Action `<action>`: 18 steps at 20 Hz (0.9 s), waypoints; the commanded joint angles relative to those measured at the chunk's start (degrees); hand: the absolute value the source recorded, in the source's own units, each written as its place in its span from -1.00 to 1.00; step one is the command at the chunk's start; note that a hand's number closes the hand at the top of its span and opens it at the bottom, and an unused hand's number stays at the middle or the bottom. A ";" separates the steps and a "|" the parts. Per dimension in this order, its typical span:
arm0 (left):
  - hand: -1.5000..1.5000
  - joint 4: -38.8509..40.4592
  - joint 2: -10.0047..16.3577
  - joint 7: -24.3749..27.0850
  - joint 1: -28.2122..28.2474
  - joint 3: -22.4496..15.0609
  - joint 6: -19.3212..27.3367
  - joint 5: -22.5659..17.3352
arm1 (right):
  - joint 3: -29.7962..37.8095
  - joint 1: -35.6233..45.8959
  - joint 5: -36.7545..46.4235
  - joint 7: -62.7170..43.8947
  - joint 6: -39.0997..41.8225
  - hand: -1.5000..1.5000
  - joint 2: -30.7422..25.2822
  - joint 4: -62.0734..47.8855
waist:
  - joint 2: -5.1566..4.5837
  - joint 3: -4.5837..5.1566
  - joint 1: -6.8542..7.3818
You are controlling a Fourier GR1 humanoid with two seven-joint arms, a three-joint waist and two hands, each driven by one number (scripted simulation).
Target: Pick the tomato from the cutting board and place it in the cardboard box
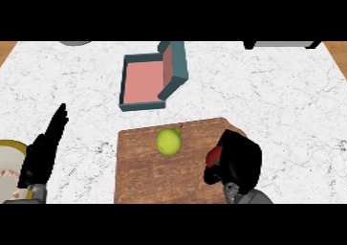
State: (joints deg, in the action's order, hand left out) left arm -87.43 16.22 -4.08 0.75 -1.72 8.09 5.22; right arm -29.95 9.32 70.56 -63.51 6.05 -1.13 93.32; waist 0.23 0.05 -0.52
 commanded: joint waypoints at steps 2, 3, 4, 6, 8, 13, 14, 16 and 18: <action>0.00 -2.44 0.14 -1.83 1.43 -0.21 -0.62 -0.01 | -1.76 -0.76 8.24 -14.02 7.02 1.00 1.07 8.18 | 0.23 0.01 0.01; 0.00 -0.70 -0.01 -0.76 0.11 0.34 0.57 1.08 | 2.15 3.90 6.79 -13.11 9.27 1.00 1.08 7.42 | -0.01 0.02 0.25; 0.00 -2.98 0.99 -1.12 1.70 0.71 -1.60 -0.66 | -2.79 0.89 10.04 -15.60 5.50 1.00 1.08 8.18 | 0.09 0.00 0.52; 0.00 -1.78 -0.59 -1.42 1.05 -0.72 -0.90 0.59 | -5.32 3.63 8.42 -18.36 8.89 1.00 1.08 12.69 | -0.01 0.00 0.53; 0.00 -2.19 -0.41 -2.11 0.07 -0.35 0.02 1.70 | -2.66 7.23 6.60 -14.70 8.94 1.00 1.08 17.20 | -0.06 -0.02 0.53; 0.00 -2.88 0.56 -3.12 -1.12 0.31 -2.55 -0.17 | -4.18 14.29 8.18 -8.62 -3.88 1.00 1.09 17.88 | -0.12 -0.06 1.16; 0.00 -1.91 0.12 -2.06 -1.22 0.52 -1.56 0.73 | -4.24 16.29 5.26 -8.92 -1.54 1.00 1.10 19.11 | -0.16 -0.04 1.10; 0.00 -1.84 1.12 -1.05 -0.57 1.68 -3.26 -0.66 | -4.13 22.21 3.17 -9.99 -5.60 1.00 1.10 13.45 | -0.27 -0.02 1.71; 0.00 -0.04 -1.37 -2.08 -2.07 -0.01 -0.91 1.59 | -4.08 27.21 0.62 -11.87 -4.60 1.00 1.10 13.09 | -0.26 -0.01 1.50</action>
State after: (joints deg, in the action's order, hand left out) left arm -88.34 15.55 -5.12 -0.04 -1.75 6.92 6.41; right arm -33.56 28.41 74.65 -65.69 4.45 -0.50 107.77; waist 0.01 0.03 0.87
